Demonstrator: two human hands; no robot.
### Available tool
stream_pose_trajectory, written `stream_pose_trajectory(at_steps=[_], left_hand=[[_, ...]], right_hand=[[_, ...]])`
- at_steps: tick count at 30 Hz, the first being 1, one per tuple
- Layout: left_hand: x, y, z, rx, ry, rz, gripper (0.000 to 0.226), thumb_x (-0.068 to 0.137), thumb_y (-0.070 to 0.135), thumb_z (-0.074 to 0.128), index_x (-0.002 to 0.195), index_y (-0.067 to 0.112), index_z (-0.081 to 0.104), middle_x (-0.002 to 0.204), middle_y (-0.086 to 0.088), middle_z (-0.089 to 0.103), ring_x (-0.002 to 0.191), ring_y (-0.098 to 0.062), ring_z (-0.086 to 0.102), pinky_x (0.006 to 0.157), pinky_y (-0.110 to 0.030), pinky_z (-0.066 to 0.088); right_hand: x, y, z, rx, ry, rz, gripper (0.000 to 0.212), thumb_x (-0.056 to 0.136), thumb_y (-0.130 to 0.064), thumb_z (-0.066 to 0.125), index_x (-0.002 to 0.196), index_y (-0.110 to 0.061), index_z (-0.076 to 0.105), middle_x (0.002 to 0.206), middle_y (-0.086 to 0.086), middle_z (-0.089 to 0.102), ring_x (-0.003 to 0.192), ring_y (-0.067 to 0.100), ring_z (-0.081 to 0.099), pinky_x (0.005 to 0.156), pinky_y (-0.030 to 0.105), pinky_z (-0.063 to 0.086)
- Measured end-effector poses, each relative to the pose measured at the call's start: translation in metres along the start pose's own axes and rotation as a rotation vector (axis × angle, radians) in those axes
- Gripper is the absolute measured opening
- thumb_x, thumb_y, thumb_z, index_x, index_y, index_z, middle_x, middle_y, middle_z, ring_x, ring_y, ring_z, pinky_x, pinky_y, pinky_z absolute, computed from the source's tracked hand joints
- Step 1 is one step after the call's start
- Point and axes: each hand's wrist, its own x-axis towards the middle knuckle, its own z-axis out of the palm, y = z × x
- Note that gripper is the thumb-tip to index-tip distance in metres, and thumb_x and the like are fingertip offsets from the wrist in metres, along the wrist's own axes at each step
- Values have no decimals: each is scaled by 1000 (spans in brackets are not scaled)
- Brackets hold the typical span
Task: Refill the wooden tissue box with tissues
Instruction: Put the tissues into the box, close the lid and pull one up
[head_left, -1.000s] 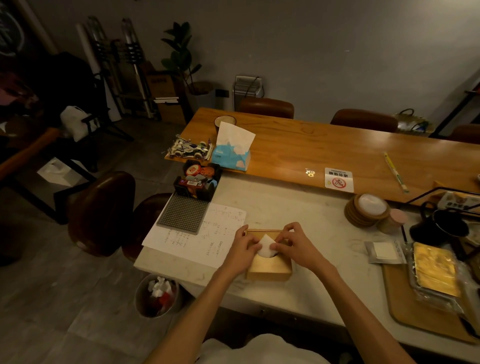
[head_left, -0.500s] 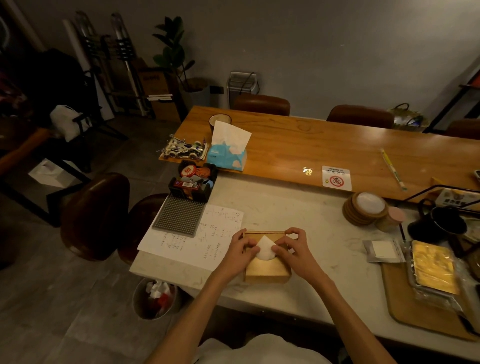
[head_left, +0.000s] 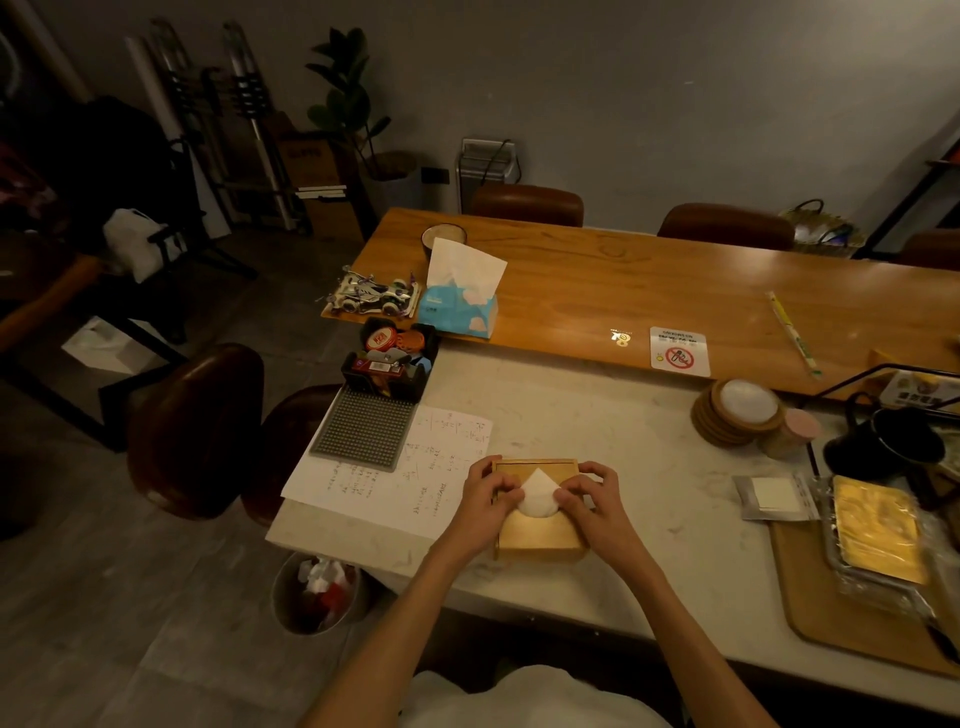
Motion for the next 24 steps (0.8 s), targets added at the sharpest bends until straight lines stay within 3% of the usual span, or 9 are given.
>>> stream_pose_trajectory(at_steps=[4, 9, 17, 24], left_hand=[[3, -3, -1, 1, -6, -4, 2, 92, 18, 63, 92, 16, 63, 144, 3, 32, 134, -13, 33, 108, -27, 27], [4, -2, -5, 0, -36, 0, 5, 92, 15, 63, 88, 19, 62, 142, 1, 34, 128, -10, 36, 103, -23, 27], [6, -3, -8, 40, -43, 4, 9, 91, 15, 65, 96, 8, 65, 141, 1, 35, 121, -8, 40, 109, -30, 35], [4, -1, -9, 25, -40, 5, 4, 91, 15, 66, 93, 11, 65, 143, 0, 35, 132, -14, 37, 112, -35, 36]], right_hand=[[1, 1, 1, 14, -7, 23, 4, 91, -27, 65, 87, -27, 66, 130, -6, 33, 119, 14, 41, 96, 29, 35], [1, -2, -1, 15, -27, 20, 7, 91, -25, 64, 86, -29, 65, 130, -4, 32, 121, 15, 39, 98, 30, 35], [1, -1, -1, 22, -25, 12, 8, 90, -24, 66, 85, -30, 66, 131, -2, 32, 123, 16, 39, 103, 34, 37], [1, 1, -1, 42, -33, 13, 5, 90, -24, 66, 86, -28, 66, 129, -5, 33, 123, 15, 40, 97, 30, 36]])
